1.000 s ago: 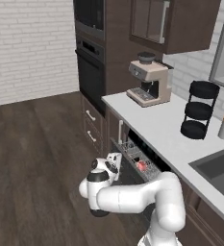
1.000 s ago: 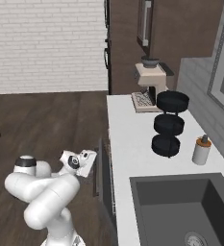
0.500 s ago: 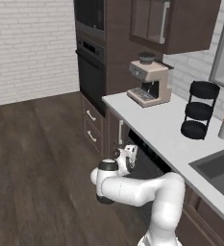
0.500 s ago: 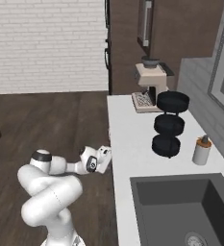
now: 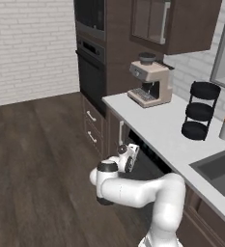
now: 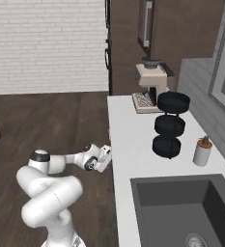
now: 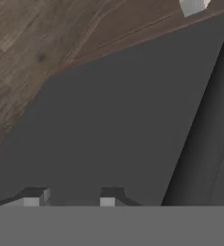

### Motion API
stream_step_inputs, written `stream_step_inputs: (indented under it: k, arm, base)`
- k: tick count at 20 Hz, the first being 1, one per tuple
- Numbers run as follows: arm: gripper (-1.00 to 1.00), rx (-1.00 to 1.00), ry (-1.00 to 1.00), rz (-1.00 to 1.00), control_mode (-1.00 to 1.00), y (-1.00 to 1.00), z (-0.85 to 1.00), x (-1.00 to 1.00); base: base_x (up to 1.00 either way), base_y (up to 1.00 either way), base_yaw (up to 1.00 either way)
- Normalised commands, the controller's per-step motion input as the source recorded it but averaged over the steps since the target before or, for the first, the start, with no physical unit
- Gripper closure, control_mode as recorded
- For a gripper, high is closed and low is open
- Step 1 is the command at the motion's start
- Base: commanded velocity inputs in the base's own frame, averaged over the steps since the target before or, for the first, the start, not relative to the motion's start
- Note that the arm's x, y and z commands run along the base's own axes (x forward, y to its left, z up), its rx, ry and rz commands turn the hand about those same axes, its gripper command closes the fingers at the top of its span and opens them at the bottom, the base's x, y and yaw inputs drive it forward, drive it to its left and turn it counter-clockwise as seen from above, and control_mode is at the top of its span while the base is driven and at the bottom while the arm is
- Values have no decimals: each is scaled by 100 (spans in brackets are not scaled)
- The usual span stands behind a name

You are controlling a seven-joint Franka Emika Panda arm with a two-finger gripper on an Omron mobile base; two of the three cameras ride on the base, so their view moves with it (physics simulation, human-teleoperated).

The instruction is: Pick up the cup and bowl from the counter, place them in the dishwasher, and close the dishwasher door.

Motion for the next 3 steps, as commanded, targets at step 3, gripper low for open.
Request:
stream_step_inputs:
  k: [3]
  arm:
    - [-100, 0, -2, 0, -100, -100, -70, 13]
  base:
    - [0, 0, 0]
